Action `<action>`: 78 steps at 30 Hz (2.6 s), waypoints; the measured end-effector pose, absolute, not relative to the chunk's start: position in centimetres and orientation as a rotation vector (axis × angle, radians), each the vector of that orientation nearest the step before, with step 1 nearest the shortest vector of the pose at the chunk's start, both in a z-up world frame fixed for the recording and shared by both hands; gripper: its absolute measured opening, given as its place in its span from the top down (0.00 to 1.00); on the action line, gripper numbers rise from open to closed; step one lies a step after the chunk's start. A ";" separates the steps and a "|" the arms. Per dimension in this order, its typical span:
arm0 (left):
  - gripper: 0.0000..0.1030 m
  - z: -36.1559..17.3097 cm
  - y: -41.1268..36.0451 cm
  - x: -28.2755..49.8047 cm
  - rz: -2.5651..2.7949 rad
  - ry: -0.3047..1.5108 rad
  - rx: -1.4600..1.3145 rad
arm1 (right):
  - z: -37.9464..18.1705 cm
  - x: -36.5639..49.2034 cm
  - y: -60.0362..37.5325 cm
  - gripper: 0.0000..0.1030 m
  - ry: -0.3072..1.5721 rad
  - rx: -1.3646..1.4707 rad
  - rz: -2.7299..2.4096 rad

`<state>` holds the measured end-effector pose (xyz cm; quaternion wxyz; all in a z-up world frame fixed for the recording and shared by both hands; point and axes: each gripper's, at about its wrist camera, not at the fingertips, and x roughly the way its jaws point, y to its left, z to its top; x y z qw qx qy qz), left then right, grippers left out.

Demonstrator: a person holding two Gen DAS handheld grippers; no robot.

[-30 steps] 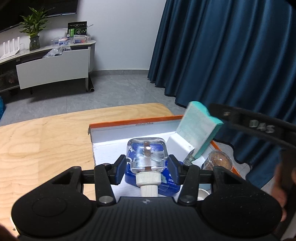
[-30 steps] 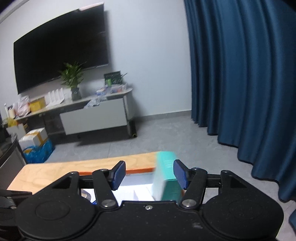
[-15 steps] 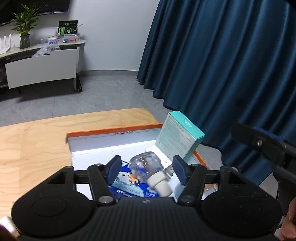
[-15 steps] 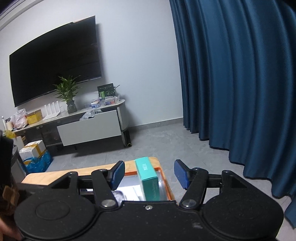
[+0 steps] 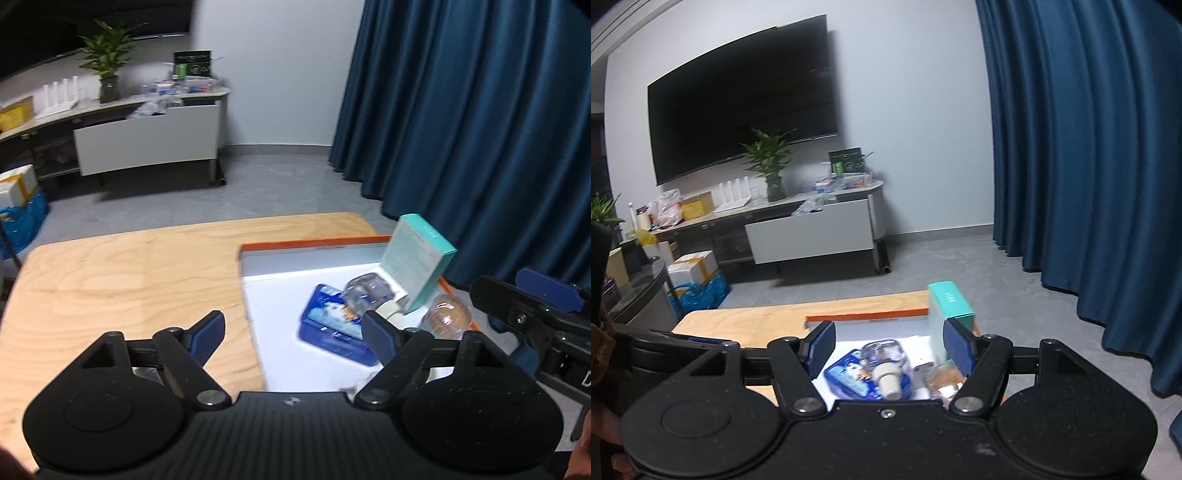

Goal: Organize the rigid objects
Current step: 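Lower the glass jar and charger into the white box, open both tools, then move both open tools to the white plug adapter and black charger on the table, then grasp the white plug adapter with the left tool while the right tool grasps the black UGREEN charger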

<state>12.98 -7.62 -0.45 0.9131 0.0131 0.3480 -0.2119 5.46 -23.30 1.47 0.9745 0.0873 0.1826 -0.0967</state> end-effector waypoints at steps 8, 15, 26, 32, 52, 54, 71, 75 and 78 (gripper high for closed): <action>0.16 0.0 -5.1 11.9 -0.382 0.703 0.022 | 1.6 5.6 -20.9 0.22 0.389 0.158 -0.145; 0.15 0.0 -3.3 11.3 -0.356 0.698 0.004 | 1.3 6.2 -19.0 0.22 0.407 0.143 -0.096; 0.15 -1.4 1.1 11.0 -0.260 0.706 -0.021 | 0.2 7.0 -16.5 0.22 0.446 0.129 -0.036; 0.15 -3.4 4.4 11.6 -0.187 0.760 -0.032 | -0.8 7.3 -15.6 0.22 0.479 0.125 -0.002; 0.18 -8.2 3.5 15.2 -0.236 0.743 0.002 | -3.1 8.9 -14.1 0.22 0.550 0.118 0.052; 0.18 -8.2 3.4 15.3 -0.220 0.739 -0.005 | -3.3 9.2 -14.0 0.22 0.557 0.113 0.056; 0.72 -7.0 5.2 14.3 -0.191 0.696 -0.021 | -4.3 12.6 -11.0 0.22 0.598 0.067 0.156; 0.72 -5.8 6.3 14.0 -0.174 0.687 -0.030 | -5.1 15.5 -9.5 0.21 0.638 0.019 0.213; 0.72 -5.5 7.1 13.6 -0.161 0.686 -0.037 | -5.8 17.8 -8.7 0.21 0.673 -0.030 0.223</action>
